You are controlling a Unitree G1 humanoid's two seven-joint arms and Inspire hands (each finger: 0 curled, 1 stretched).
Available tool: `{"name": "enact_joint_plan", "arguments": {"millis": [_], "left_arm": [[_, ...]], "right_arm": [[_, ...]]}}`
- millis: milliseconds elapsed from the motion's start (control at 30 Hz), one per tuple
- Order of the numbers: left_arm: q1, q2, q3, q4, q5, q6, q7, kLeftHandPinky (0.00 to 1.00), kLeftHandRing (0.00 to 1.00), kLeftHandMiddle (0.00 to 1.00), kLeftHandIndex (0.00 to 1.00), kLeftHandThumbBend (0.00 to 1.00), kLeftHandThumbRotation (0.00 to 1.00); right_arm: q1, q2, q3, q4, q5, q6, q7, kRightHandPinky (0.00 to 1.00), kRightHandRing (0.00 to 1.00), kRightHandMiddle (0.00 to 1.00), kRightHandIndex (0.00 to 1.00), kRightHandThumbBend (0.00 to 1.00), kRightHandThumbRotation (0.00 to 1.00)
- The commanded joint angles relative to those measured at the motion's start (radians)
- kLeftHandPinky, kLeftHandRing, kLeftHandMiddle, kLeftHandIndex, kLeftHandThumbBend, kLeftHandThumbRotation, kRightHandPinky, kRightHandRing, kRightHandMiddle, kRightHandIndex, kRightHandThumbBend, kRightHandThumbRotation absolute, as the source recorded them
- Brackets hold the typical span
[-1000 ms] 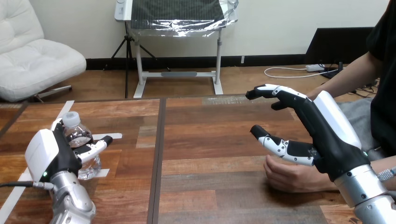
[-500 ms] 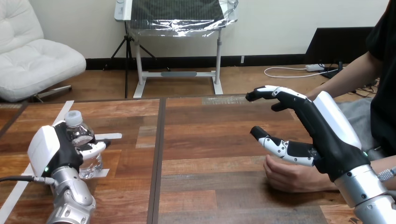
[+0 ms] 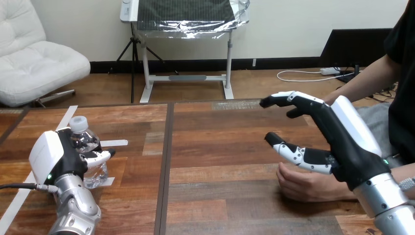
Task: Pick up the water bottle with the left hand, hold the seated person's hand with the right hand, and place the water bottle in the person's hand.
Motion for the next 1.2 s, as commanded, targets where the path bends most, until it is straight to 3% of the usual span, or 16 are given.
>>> {"name": "enact_joint_plan", "arguments": {"millis": [0,767,867,1167], "left_arm": [[-0.042,0.003,-0.027,0.031,0.006,-0.013,0.005,0.40,0.44,0.48,0.52,0.71,0.00],[-0.004,-0.007,-0.026,0.013,-0.014,-0.071,0.021,0.43,0.47,0.51,0.53,0.68,0.00],[0.002,-0.006,-0.034,0.011,-0.005,-0.096,0.045,0.43,0.47,0.50,0.53,0.69,0.00],[0.019,-0.013,-0.015,-0.009,-0.039,-0.164,0.039,0.41,0.46,0.49,0.52,0.68,0.00]], "right_arm": [[-0.024,-0.024,-0.036,-0.045,0.013,-0.019,-0.002,0.71,0.80,0.78,0.70,0.46,0.01],[-0.020,-0.015,-0.047,-0.046,0.019,-0.017,0.007,0.71,0.79,0.77,0.70,0.45,0.00],[-0.021,-0.015,-0.046,-0.043,0.019,-0.021,0.006,0.71,0.79,0.77,0.71,0.45,0.00],[-0.029,-0.011,-0.041,-0.029,0.023,-0.033,0.003,0.70,0.79,0.76,0.70,0.45,0.00]]}}
